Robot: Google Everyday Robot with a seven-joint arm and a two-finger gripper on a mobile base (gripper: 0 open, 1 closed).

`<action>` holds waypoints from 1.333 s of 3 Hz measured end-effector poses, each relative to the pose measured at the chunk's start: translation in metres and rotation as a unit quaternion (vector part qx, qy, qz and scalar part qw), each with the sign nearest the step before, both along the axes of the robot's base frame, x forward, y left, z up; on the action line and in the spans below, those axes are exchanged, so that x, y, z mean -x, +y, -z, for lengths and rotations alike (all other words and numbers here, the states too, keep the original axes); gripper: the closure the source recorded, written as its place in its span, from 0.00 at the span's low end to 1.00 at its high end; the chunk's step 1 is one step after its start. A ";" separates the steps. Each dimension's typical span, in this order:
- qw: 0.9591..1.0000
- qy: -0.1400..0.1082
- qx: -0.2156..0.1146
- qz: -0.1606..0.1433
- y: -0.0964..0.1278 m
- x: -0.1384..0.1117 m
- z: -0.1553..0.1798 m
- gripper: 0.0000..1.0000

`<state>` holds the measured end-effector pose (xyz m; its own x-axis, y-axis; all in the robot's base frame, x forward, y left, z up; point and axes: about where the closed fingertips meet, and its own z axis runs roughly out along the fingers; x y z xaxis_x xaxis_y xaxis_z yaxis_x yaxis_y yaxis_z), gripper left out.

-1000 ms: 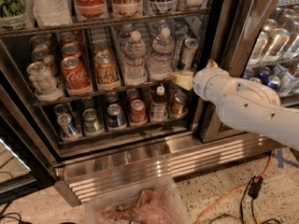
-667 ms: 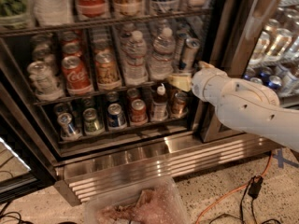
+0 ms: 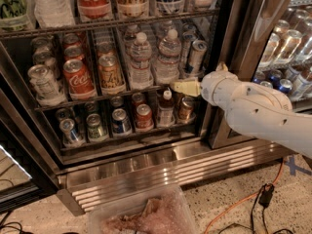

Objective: Pick redbull can from middle shelf of fridge

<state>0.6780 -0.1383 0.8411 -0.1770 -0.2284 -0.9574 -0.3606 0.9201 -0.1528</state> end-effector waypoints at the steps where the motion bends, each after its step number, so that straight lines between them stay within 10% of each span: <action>1: 1.000 -0.012 -0.012 -0.002 0.008 -0.012 -0.002 0.00; 3: 0.999 -0.026 -0.026 -0.009 0.020 -0.015 -0.005 0.42; 4: 0.999 -0.027 -0.027 -0.009 0.019 -0.010 -0.005 0.42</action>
Offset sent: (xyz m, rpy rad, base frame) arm 0.0294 0.0261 -0.0001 0.0784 -0.0704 0.0175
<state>0.6884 -0.1190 0.8465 -0.1219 -0.1797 -0.9761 -0.3697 0.9209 -0.1234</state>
